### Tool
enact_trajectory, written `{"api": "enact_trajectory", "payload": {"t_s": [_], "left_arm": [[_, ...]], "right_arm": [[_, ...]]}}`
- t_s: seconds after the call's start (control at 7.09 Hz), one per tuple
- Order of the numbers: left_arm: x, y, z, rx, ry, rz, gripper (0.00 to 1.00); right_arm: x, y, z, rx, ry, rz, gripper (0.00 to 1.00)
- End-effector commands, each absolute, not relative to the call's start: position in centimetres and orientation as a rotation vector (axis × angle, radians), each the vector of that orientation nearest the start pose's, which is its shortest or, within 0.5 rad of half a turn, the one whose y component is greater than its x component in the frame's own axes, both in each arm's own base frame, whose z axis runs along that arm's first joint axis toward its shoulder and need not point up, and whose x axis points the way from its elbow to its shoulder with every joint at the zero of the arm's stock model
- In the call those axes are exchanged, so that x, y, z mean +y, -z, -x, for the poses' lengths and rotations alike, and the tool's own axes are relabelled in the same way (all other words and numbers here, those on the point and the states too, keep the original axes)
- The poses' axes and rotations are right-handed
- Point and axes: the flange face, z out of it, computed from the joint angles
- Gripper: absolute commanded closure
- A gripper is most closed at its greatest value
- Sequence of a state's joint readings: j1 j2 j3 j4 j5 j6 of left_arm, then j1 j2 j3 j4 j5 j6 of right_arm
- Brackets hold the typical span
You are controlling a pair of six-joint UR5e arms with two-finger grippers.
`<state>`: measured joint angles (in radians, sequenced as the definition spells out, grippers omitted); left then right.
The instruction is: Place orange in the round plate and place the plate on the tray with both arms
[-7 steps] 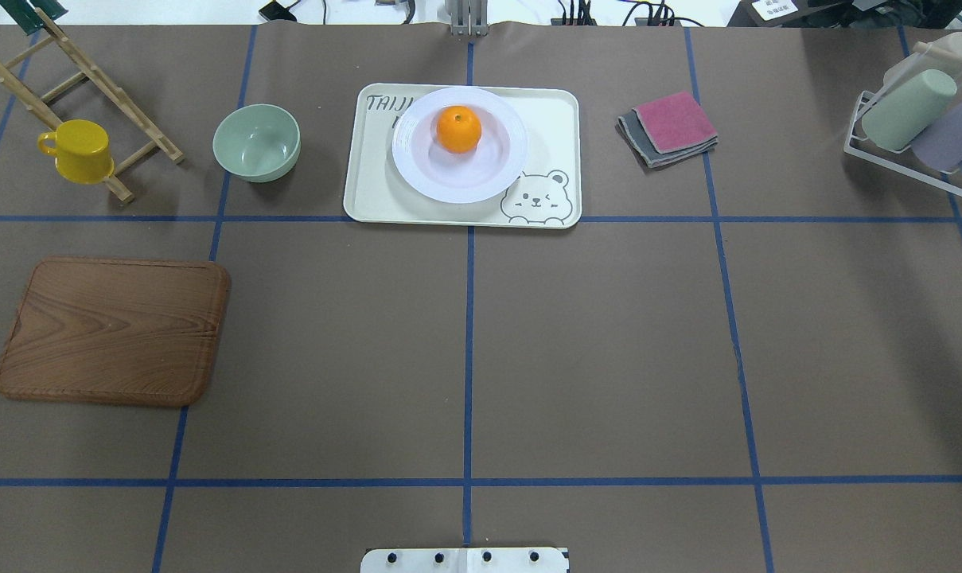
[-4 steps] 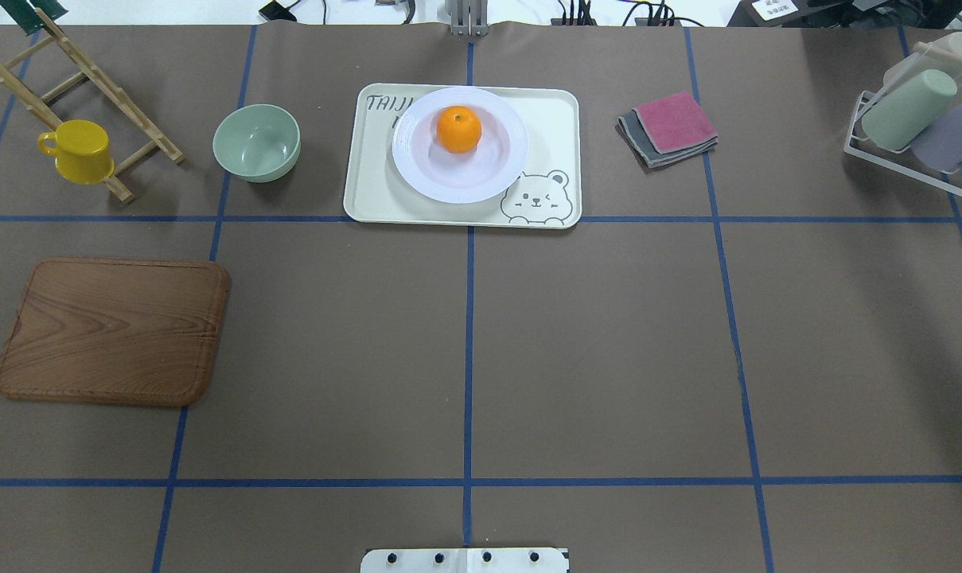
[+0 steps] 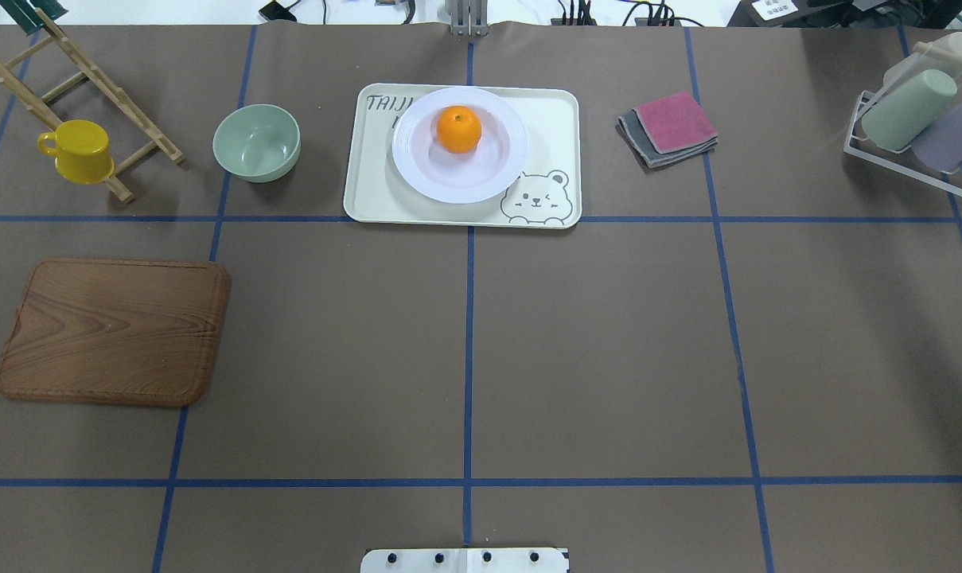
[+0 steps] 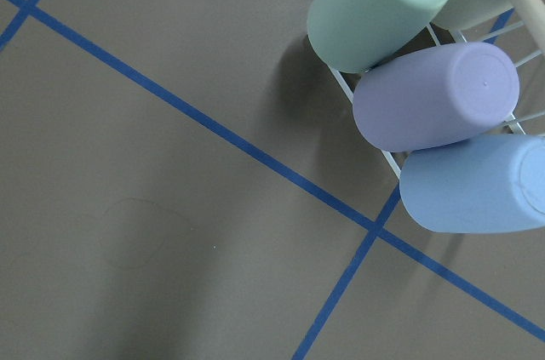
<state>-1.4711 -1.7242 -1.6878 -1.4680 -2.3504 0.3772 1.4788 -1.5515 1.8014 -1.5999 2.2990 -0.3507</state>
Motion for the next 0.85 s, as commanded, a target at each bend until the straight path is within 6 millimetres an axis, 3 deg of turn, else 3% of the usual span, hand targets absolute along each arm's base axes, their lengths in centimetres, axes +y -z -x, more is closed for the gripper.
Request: {"api": "enact_trajectory", "payload": {"t_s": [0.0, 0.71], "left_arm": [[-55.76, -52.86, 0.77, 0.758, -0.518, -0.272, 0.00], [-55.64, -52.97, 0.80, 0.756, -0.521, -0.272, 0.00]], "right_arm": [[-50.90, -53.72, -1.95, -0.699, 0.508, -0.314, 0.00], [-51.30, -53.12, -1.86, -0.694, 0.513, -0.325, 0.00]]}}
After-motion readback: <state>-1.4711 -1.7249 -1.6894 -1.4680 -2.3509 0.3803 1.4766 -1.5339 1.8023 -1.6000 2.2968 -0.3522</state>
